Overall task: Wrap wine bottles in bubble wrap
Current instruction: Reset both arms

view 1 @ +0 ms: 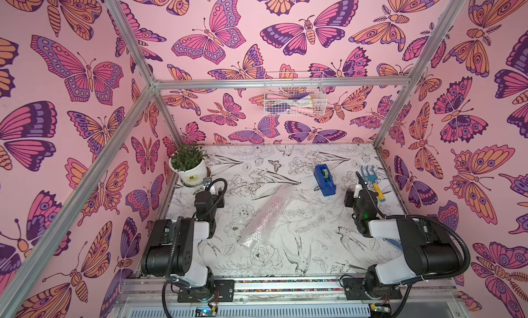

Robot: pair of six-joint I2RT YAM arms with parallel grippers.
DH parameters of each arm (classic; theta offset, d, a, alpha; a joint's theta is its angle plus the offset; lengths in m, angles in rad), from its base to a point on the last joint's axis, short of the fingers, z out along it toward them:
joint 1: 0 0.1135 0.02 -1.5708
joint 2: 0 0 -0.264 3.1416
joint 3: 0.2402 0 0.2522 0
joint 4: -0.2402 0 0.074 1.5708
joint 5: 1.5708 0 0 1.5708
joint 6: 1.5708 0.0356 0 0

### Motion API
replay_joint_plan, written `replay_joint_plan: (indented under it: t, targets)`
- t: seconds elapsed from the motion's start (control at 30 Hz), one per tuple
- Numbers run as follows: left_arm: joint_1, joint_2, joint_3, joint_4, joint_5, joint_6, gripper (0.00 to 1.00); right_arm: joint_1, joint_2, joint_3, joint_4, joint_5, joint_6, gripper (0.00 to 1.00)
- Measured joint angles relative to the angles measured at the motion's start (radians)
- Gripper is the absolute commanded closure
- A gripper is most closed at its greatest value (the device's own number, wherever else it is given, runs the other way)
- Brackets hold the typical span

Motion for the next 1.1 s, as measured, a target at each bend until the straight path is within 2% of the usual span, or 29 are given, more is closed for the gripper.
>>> replay_joint_plan:
  t: [0.03,0.07,0.1,1.1]
  targets:
    - [0.0,0.0,0.0,0.0,0.0,0.0,0.95,-0.005,0.0,0.002,-0.004,-0.006,0.002,0.1]
    - [0.0,0.0,0.0,0.0,0.0,0.003,0.63,-0.008,0.0,0.004,-0.007,-0.012,0.007,0.01]
    - [0.0,0.0,0.0,0.0,0.0,0.004,0.0,-0.01,0.0,0.005,-0.008,-0.014,0.007,0.01]
    - [0.0,0.0,-0.005,0.004,0.022,0.004,0.02,-0.01,0.0,0.008,-0.021,-0.035,0.006,0.01]
